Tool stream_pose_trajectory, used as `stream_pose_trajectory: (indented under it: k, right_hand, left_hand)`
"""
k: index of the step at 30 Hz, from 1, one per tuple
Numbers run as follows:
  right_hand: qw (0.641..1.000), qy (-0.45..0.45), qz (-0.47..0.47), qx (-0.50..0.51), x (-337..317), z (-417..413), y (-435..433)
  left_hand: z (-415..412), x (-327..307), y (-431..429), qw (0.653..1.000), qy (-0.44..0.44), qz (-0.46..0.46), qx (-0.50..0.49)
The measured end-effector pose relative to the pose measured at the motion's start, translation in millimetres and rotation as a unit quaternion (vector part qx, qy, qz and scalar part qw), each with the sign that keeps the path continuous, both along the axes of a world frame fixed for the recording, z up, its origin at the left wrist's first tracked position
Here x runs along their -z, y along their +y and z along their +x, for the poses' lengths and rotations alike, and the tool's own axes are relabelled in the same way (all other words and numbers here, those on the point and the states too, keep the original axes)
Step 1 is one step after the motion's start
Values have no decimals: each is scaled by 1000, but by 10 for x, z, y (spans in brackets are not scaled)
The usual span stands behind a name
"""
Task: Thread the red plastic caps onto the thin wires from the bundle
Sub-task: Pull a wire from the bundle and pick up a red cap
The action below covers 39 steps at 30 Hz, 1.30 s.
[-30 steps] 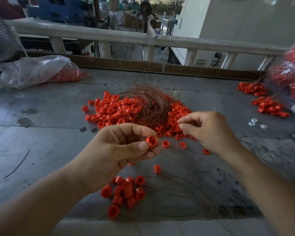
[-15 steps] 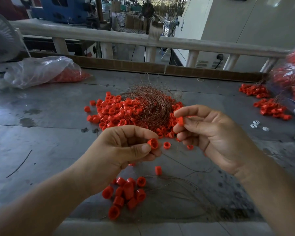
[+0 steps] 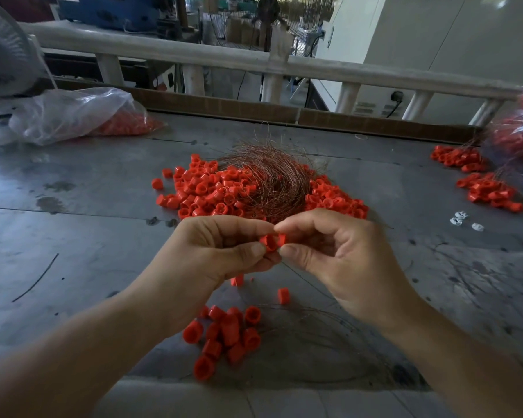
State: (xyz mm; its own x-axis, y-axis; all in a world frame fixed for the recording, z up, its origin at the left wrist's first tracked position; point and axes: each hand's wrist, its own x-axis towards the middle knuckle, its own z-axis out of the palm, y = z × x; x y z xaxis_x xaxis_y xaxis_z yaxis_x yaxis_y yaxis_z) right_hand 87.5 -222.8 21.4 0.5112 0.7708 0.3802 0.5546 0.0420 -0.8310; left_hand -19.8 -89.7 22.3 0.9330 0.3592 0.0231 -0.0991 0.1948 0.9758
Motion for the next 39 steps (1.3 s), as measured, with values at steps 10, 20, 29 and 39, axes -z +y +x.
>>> stream_pose_trajectory:
  k: [10,20,29,39]
  right_hand:
    - [1000,0,11,13,24,-50,29]
    - [998,-61,3,33,25,-59,3]
    - [990,-134,7,40,7,-74,-14]
    - [992,-124,29,25,4,-40,-31]
  left_hand:
    - [3,41,-9,1000,16,26,-6]
    - [5,32,-14,998,30,55,-5]
    - [-7,29,-46,999,40,10,19]
    - [-4,29,-32,997,42,-28,54]
